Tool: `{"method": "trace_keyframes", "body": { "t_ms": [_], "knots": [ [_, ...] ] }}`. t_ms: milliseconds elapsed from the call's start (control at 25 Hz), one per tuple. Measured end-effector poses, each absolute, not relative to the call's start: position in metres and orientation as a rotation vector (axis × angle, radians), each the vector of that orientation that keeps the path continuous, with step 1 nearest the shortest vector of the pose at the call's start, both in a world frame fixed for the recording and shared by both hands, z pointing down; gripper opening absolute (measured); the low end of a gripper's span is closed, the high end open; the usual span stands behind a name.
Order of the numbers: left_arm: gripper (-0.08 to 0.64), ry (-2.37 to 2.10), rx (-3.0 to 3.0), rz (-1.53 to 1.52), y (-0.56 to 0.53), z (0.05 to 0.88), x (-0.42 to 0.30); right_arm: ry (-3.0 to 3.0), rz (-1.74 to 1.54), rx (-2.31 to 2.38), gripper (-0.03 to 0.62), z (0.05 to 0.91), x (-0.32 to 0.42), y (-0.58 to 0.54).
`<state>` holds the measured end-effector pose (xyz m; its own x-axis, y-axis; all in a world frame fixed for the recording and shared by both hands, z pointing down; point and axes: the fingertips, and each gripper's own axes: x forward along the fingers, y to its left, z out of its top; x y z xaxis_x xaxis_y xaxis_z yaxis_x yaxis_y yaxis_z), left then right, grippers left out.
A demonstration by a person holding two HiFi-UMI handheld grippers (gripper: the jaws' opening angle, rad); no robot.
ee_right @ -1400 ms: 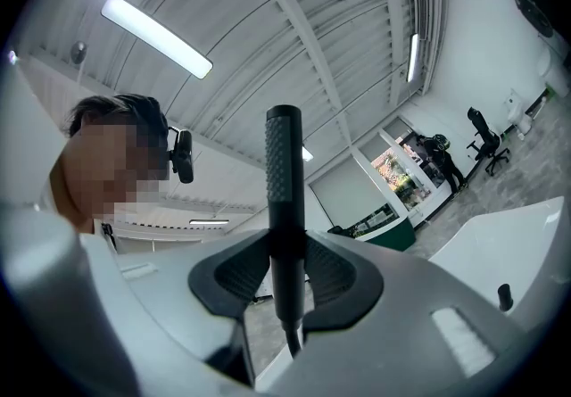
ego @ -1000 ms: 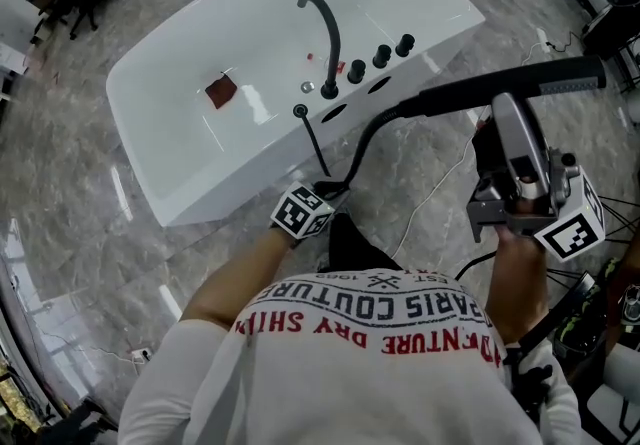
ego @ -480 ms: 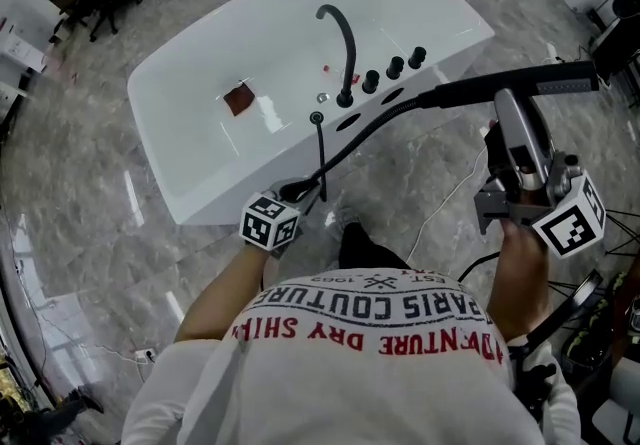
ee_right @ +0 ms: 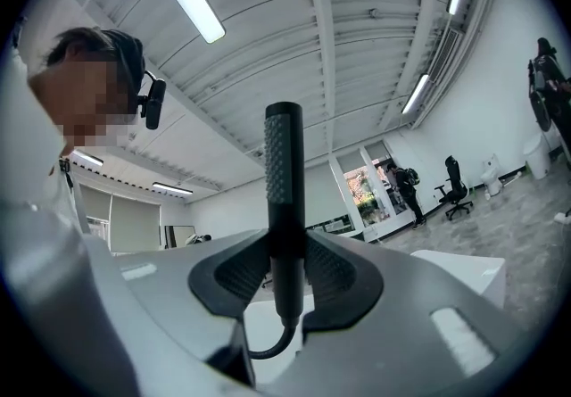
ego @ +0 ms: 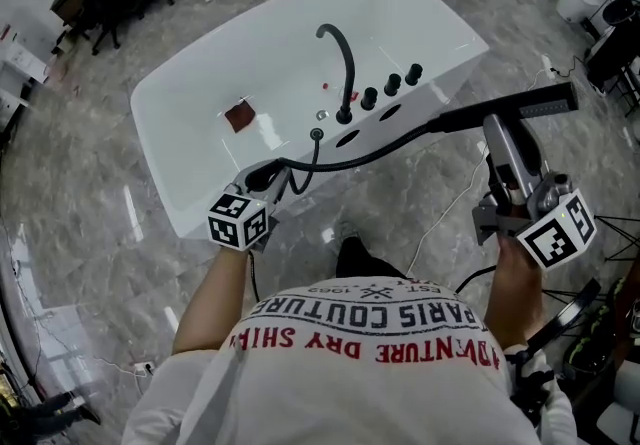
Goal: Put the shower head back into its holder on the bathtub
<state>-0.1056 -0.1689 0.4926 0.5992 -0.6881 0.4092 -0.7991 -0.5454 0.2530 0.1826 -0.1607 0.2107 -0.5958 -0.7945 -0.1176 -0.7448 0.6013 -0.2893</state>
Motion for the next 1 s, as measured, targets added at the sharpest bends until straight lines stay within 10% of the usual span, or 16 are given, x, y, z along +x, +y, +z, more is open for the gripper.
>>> {"method": "trace_keyframes", "body": {
  "t_ms": [1000],
  "knots": [
    [0.058, -1.270, 2.467, 0.275, -0.307, 0.440, -0.082, 2.610, -0.479, -1.306, 0.120, 0.274, 0.188, -0.211]
  ]
}}
